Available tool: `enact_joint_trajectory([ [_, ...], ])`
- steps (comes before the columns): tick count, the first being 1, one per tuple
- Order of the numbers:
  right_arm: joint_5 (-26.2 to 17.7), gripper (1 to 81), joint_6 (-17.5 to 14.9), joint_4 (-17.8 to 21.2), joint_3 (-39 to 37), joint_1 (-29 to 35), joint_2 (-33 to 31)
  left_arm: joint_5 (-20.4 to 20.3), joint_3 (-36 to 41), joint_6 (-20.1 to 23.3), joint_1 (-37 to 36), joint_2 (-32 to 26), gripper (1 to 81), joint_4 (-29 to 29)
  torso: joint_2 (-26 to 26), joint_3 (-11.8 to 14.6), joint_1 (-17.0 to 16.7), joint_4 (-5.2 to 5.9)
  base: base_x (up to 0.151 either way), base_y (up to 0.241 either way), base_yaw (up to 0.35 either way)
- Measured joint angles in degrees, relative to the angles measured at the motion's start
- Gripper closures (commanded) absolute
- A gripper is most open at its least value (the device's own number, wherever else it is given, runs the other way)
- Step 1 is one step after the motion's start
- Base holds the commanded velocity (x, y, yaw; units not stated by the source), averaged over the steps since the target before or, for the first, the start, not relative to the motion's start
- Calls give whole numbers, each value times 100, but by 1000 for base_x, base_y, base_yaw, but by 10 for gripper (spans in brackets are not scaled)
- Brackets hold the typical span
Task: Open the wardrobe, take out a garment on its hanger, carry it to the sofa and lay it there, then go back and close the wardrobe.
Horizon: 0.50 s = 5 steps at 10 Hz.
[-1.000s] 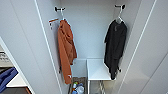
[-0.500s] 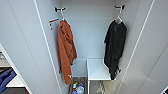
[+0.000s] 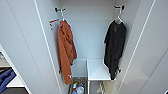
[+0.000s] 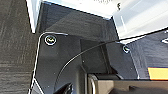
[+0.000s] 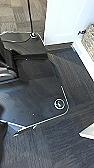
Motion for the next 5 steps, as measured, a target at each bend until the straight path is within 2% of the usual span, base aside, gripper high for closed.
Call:
enact_joint_trajectory([
  [3, -236, 10, -17, -194, -1196, -256, 909, 441, -1241, 9, -4, 863, 10, -2, -2, 2, -2, 0, 0, 0, 0],
  [5, -343, 10, -66, -351, -1792, -411, 1536, 689, -1720, 162, 20, 1397, 10, 0, -2, 2, -4, 0, 0, 0, 0],
])
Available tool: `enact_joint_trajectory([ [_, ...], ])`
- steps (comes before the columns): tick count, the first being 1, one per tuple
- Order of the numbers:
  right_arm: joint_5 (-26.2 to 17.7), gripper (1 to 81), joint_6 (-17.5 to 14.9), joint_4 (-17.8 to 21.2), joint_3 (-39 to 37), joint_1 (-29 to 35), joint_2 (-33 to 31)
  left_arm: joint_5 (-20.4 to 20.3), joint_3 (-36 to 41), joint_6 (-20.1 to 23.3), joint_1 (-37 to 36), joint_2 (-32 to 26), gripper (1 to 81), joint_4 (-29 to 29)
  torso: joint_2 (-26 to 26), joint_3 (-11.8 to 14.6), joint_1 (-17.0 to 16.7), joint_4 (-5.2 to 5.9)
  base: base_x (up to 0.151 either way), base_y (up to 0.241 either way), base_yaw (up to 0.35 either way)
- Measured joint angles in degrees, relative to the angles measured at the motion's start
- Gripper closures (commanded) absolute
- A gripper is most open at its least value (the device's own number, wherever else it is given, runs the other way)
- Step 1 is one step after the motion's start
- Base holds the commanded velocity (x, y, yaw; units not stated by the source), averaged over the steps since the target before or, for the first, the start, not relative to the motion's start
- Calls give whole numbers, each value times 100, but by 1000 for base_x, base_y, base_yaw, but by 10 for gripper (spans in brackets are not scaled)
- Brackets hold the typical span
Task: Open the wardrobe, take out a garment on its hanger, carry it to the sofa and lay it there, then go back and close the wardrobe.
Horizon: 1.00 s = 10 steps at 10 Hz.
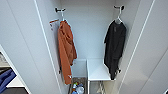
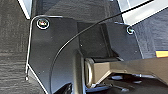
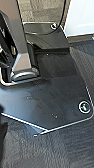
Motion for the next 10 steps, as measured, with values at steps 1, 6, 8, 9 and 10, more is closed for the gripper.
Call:
enact_joint_trajectory([
  [1, -38, 10, -4, -94, -162, -116, 297, 99, -102, 276, 27, 188, 10, 0, -2, 0, 0, 0, 0, 0, 0],
  [6, -672, 10, -20, -234, -630, -380, 746, 232, -333, 594, 46, 160, 10, -41, -6, 5, -7, 0, 0, 0, 0],
  [8, -741, 10, -249, -254, -603, -312, 647, 240, -397, 591, -9, 160, 10, -59, -6, 5, -7, 0, 0, 0, 0],
  [9, -781, 10, -712, -173, -529, -251, 608, 234, -397, 583, -41, 163, 10, -61, -6, 5, -7, 0, 0, 0, 0],
  [10, -862, 10, -1161, 127, -485, -210, 603, 229, -397, 583, -50, 166, 10, -61, -6, 5, -7, 0, 0, 0, 0],
])
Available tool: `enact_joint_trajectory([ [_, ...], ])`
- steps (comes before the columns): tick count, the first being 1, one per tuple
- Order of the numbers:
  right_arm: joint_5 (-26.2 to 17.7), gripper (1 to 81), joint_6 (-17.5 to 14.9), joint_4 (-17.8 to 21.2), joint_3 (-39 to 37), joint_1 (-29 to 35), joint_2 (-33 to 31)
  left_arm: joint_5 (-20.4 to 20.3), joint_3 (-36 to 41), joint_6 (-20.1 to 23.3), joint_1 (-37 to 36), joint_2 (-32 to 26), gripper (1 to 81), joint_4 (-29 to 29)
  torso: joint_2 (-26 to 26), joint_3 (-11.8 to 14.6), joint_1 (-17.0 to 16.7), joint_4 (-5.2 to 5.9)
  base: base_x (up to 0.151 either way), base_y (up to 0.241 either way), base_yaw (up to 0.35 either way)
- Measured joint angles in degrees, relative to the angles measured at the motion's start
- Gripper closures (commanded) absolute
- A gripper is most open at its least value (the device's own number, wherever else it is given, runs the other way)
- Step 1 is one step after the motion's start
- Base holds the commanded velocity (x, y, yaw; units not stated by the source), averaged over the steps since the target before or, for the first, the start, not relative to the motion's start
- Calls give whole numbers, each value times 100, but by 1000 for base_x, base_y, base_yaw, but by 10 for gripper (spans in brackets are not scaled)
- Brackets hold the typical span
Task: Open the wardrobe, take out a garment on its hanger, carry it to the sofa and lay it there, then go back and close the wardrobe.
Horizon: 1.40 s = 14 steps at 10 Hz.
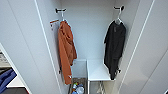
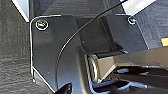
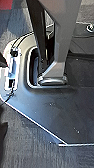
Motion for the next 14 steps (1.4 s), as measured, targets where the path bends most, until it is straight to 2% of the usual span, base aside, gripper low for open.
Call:
enact_joint_trajectory([
  [1, -118, 10, -469, 561, 30, 4, 2, 7, 0, 1, 7, 0, 10, 0, 0, 0, 0, 0, 0, 0, 0],
  [2, -156, 10, -984, 1434, 43, 0, 0, 7, 0, 6, 11, 0, 10, 0, 0, 0, 0, 0, 0, 0, 0],
  [3, -50, 10, -1409, 2107, 43, 20, 0, 11, 0, 11, 13, -2, 10, 0, 0, 0, 0, 0, 0, 0, 0],
  [4, 60, 10, -1670, 2533, 50, 83, 2, 71, 0, 11, 11, -2, 10, 0, 0, 0, 0, 0, 0, 0, 0],
  [5, 110, 10, -1855, 2684, 56, 182, 6, 107, 0, 15, 16, 0, 10, 0, 0, 0, -2, 0, 0, 0, 0],
  [6, 140, 10, -1891, 2698, 56, 271, 6, 113, 0, 15, 13, -2, 10, 0, 0, 0, 0, 0, 0, 0, 0],
  [14, 193, 10, -1891, 2698, 56, 144, 118, 197, 0, 15, 13, 0, 10, 0, 0, 0, 0, 0, 0, -8, 0],
])
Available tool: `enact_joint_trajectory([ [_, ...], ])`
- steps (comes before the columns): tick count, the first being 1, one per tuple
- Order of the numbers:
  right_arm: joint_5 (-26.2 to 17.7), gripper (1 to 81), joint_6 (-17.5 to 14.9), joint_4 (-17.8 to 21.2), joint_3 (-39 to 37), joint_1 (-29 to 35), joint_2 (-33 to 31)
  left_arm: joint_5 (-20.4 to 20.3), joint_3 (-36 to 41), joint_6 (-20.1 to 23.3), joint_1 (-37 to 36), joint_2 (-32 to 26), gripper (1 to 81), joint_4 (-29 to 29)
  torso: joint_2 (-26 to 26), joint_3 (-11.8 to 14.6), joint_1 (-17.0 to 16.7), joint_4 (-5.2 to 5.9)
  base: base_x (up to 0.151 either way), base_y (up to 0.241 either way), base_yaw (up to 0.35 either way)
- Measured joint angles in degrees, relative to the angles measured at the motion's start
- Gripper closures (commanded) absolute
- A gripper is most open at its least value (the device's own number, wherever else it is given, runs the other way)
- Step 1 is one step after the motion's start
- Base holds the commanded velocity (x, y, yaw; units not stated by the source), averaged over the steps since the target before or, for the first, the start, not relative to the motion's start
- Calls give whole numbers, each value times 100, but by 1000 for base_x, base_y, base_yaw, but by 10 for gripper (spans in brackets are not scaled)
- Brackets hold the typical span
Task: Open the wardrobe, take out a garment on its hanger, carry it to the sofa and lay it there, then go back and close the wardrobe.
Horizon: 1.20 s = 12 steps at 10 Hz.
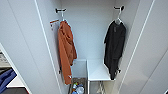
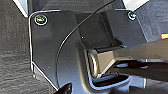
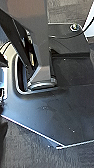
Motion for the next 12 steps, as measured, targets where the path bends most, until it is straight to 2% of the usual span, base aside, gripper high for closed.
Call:
enact_joint_trajectory([
  [12, 0, 10, -22, -11, -2, 0, 0, 1, 0, 0, 0, 52, 10, 2, 0, 0, -2, 0, 0, -5, 0],
])
